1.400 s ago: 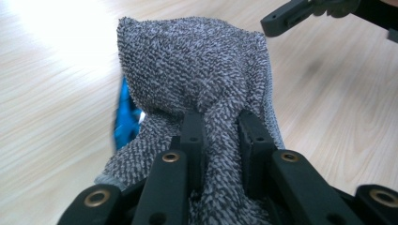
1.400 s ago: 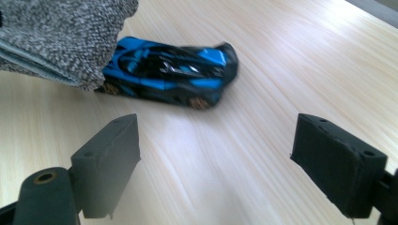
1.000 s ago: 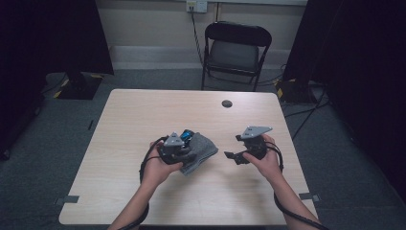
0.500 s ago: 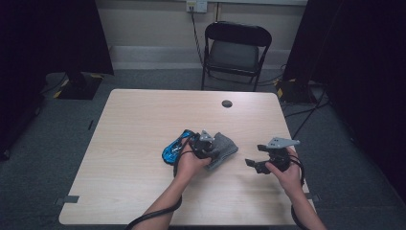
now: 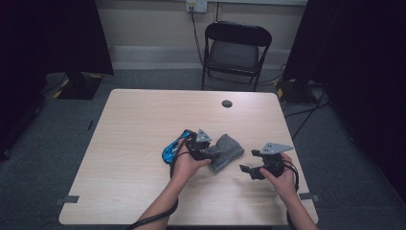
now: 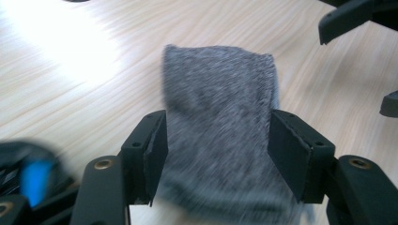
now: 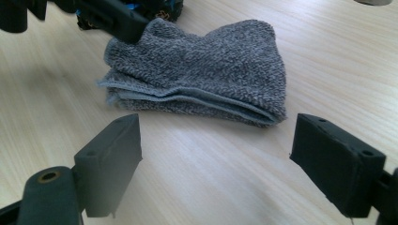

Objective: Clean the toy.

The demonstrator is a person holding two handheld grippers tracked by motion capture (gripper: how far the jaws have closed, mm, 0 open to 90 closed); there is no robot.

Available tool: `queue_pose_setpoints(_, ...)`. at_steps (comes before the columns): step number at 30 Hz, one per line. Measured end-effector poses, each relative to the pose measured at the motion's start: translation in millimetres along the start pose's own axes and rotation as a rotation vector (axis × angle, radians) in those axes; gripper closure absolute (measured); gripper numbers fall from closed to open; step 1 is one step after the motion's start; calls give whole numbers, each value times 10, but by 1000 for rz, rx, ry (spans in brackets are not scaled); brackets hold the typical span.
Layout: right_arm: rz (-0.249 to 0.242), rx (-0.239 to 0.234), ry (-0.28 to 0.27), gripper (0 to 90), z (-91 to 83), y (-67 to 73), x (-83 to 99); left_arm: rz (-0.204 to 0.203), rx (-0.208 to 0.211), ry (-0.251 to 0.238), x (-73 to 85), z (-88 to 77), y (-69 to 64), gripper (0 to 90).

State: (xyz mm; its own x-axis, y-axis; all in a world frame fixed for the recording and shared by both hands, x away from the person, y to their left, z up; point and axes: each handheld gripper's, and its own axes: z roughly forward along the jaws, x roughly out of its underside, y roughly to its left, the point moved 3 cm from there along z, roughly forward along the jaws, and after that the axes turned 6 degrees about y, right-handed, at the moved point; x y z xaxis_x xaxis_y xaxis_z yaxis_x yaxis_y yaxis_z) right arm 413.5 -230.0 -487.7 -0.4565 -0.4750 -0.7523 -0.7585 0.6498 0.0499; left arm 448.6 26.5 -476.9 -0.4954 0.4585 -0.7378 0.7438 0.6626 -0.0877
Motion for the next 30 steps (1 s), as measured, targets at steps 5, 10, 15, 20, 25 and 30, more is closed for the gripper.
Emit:
queue_pose_setpoints(5,-4,-15,0,153,37,37,-9,-11,-21,18,20,-36,173,403)
queue_pose_setpoints(10,1,-21,2,152,90,18,-16,32,-36,29,-73,86,219,455)
queue_pose_setpoints(15,-12,-30,2,152,107,9,-40,60,1,91,-24,222,95,514)
queue_pose_setpoints(20,-17,-29,-11,153,107,-18,-103,17,66,121,89,230,-50,541)
queue_pose_setpoints(25,-20,-20,-17,153,67,-19,-134,-5,144,91,140,172,-301,560)
queue_pose_setpoints(30,13,-15,-30,153,-2,14,-122,43,201,74,138,173,-580,531)
